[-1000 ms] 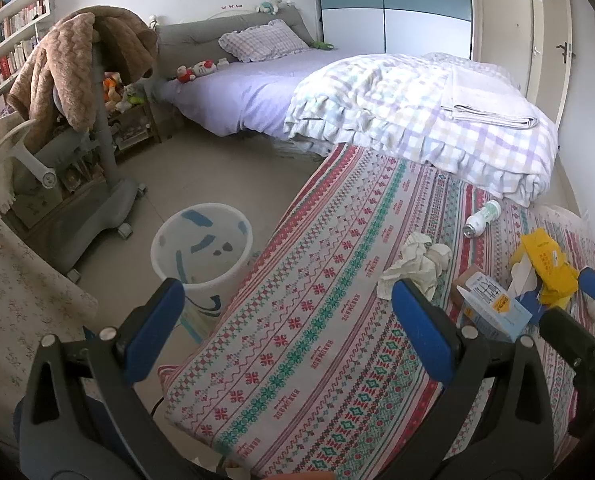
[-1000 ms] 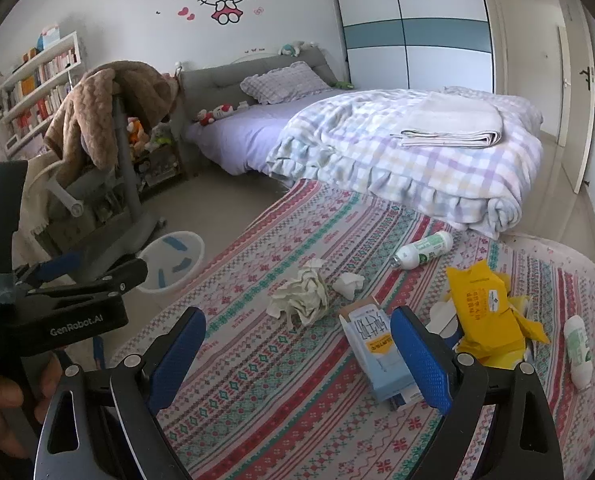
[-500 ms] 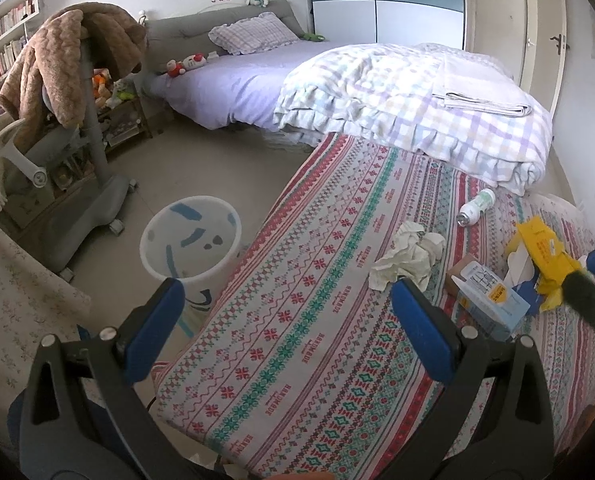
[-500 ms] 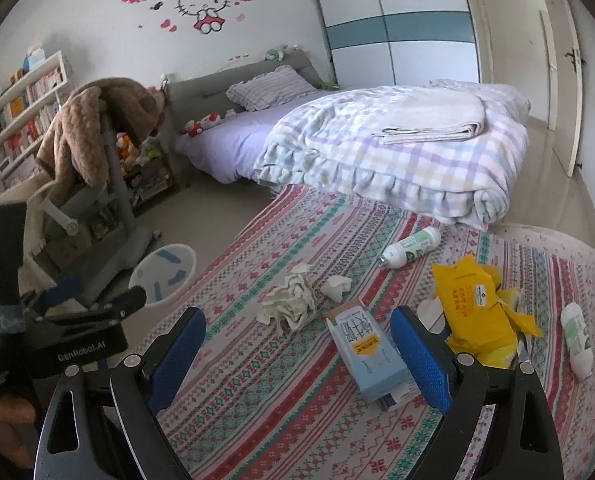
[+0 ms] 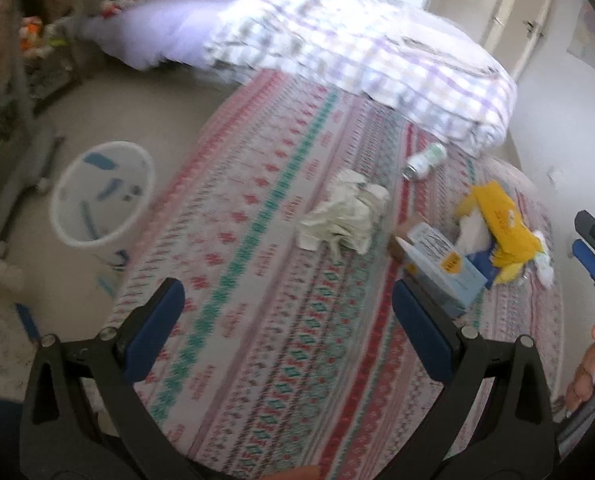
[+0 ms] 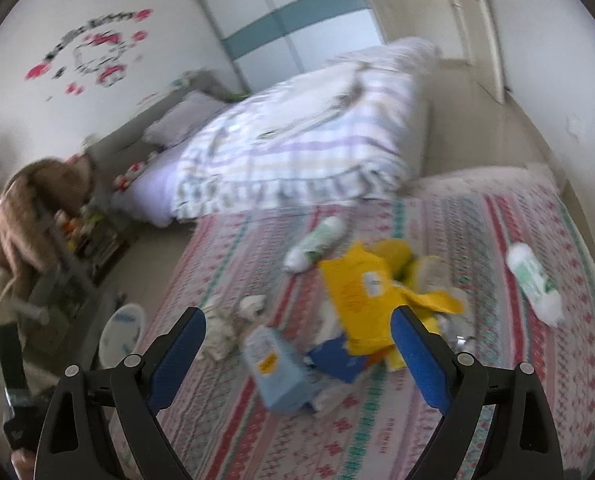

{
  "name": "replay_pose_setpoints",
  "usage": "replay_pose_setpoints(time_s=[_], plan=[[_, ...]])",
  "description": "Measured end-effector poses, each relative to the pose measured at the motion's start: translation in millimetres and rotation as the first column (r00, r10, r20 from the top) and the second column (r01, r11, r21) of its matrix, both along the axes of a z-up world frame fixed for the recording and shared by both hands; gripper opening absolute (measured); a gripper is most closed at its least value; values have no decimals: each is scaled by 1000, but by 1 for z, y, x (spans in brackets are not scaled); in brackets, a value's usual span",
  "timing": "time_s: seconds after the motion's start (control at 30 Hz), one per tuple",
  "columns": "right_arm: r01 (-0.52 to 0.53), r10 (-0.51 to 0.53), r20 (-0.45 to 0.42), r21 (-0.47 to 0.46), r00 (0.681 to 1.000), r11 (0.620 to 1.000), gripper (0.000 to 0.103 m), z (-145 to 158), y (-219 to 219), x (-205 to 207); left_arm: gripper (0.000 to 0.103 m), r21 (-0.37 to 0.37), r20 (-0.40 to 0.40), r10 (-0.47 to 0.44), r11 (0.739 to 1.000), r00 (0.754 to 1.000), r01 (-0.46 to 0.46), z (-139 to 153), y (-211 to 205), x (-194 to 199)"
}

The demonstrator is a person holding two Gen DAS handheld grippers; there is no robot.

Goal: Collect trash
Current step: 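Grasp the yellow wrapper with the right tool while the left tool grasps the crumpled tissue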

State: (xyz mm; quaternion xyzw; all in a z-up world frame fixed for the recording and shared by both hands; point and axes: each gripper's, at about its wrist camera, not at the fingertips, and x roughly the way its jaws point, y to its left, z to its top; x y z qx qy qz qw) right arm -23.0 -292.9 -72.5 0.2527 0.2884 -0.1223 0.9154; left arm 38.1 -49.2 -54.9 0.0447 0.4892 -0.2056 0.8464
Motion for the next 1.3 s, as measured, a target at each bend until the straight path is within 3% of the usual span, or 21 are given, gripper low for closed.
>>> replay_pose_setpoints(time_s=[0.1, 0.23, 0.37, 0.53, 0.63, 0.7, 0.77, 0.93, 1.0, 1.07, 1.13, 1.3], plan=[[76, -75, -23, 45, 997, 996, 95, -7, -27, -7, 102, 42, -2, -76, 996, 997, 76, -5, -26, 13], [159, -152, -75, 107, 986, 981, 95, -20, -54, -11, 102, 137, -26, -193, 971, 981, 195, -18, -70, 33], [178, -163, -114, 136, 980, 975, 95, -30, -62, -9, 93, 142, -153, -198, 965, 968, 220, -41, -89, 65], [195, -170, -151, 170, 974, 966, 95, -43, -70, -3, 77, 147, -203, -185, 965, 961, 217, -65, -93, 84], [186, -157, -165, 174, 974, 967, 95, -48, -69, 3, 73, 127, -226, -213, 961, 951, 245, -75, -99, 82], [164, -133, -188, 157, 973, 974, 95, -53, -64, 11, 62, 135, -217, -229, 956, 949, 262, -78, -102, 80], [146, -113, -221, 136, 969, 980, 95, -59, -57, 17, 35, 104, -230, -242, 957, 943, 271, -75, -101, 77], [147, -104, -277, 138, 955, 979, 95, -74, -53, 26, 5, 57, -226, -225, 968, 948, 244, -56, -90, 71], [169, -117, -268, 180, 956, 969, 94, -79, -59, 23, 5, 20, -231, -202, 977, 952, 212, -44, -78, 71], [185, -122, -266, 225, 956, 957, 92, -83, -64, 22, 4, -4, -228, -195, 980, 954, 200, -38, -72, 72], [191, -116, -269, 271, 956, 944, 78, -91, -66, 22, 4, -38, -231, -185, 983, 955, 181, -30, -64, 71], [208, -122, -279, 300, 952, 931, 60, -94, -67, 29, 3, -79, -225, -179, 983, 958, 165, -17, -53, 66]])
